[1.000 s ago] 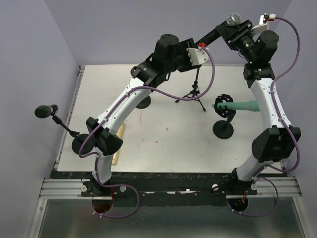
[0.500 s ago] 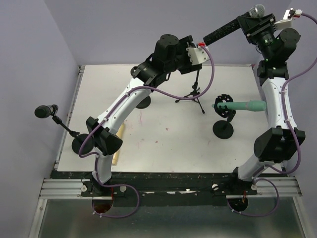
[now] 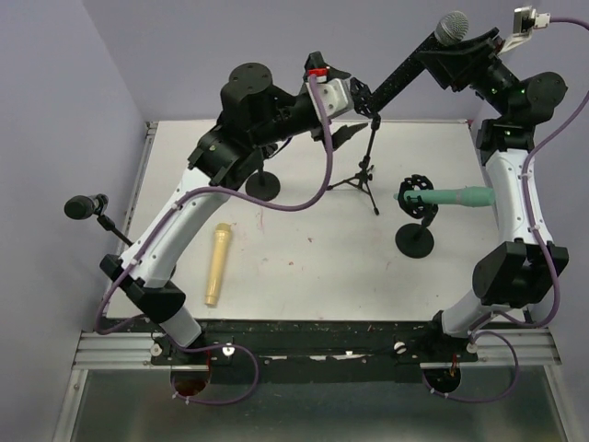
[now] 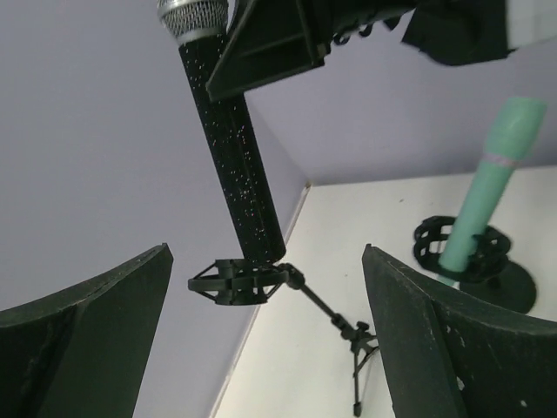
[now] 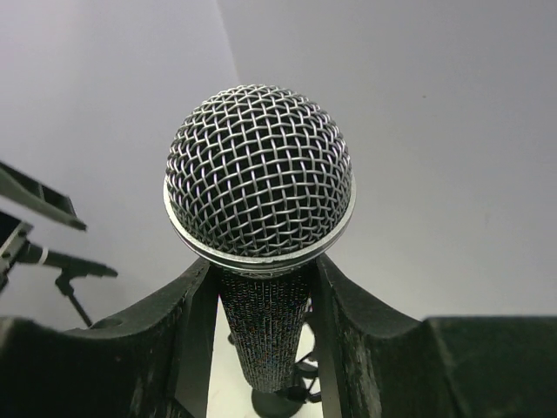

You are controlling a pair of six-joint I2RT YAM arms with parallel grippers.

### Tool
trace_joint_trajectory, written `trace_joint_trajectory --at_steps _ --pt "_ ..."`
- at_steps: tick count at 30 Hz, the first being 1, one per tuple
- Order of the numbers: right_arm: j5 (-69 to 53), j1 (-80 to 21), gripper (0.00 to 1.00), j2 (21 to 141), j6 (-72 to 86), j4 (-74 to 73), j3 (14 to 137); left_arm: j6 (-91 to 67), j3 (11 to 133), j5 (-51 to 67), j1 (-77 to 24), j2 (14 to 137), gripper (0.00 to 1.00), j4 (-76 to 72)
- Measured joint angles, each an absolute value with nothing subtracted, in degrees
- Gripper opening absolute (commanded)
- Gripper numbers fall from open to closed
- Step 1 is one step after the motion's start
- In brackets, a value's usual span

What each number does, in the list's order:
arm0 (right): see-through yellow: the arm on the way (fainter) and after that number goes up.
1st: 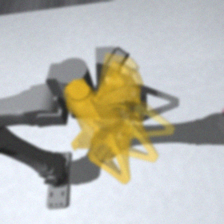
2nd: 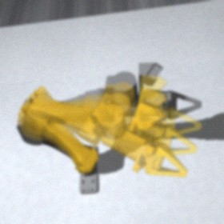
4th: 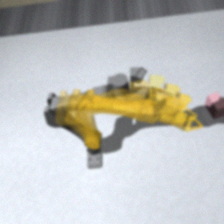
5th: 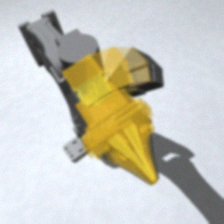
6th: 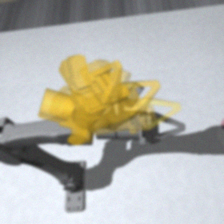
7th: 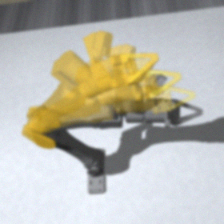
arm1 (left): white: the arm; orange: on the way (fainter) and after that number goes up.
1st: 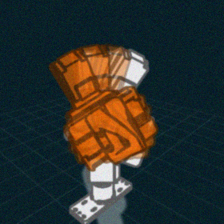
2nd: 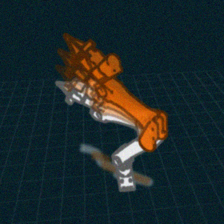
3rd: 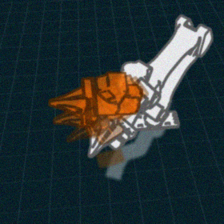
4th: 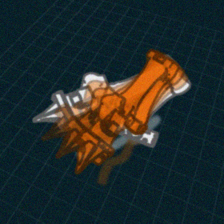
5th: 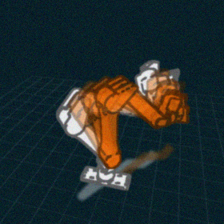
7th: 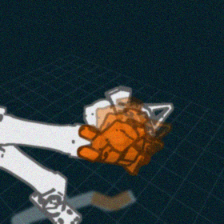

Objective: Remove the microphone from the stand

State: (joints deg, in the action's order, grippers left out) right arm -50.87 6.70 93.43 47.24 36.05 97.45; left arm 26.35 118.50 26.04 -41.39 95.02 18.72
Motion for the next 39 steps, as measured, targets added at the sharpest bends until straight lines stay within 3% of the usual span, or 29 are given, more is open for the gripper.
trace_joint_trajectory --at_steps 6,12,19,21,24,31,39 --pt "-59.0 4.4 0.01 91.4 46.9 39.5 96.7 19.5 115.2 32.4 -41.4 88.9 0.9 19.5" --pt "-63.0 -4.8 0.01 89.1 43.8 38.1 94.3 12.4 112.9 32.7 -41.5 90.5 0.88 20.1" --pt "-63.5 -10.6 0.01 89.6 40.8 34.0 95.1 8.2 111.7 32.2 -41.3 91.2 0.69 22.0" --pt "-63.6 -11.2 0.01 89.9 40.4 33.3 95.7 8.1 111.1 31.9 -41.3 90.9 0.71 21.7" --pt "-63.6 -11.8 0.01 90.1 40.4 32.8 95.7 7.4 108.8 29.9 -41.3 89.9 0.83 21.2" --pt "-63.5 -13.3 0.01 90.2 40.8 32.7 95.7 3.8 105.4 22.1 -40.5 89.3 0.82 20.6" --pt "-62.5 -13.7 0.01 90.2 41.6 32.7 95.3 -3.8 103.4 25.4 -38.9 89.3 0.8 15.2"
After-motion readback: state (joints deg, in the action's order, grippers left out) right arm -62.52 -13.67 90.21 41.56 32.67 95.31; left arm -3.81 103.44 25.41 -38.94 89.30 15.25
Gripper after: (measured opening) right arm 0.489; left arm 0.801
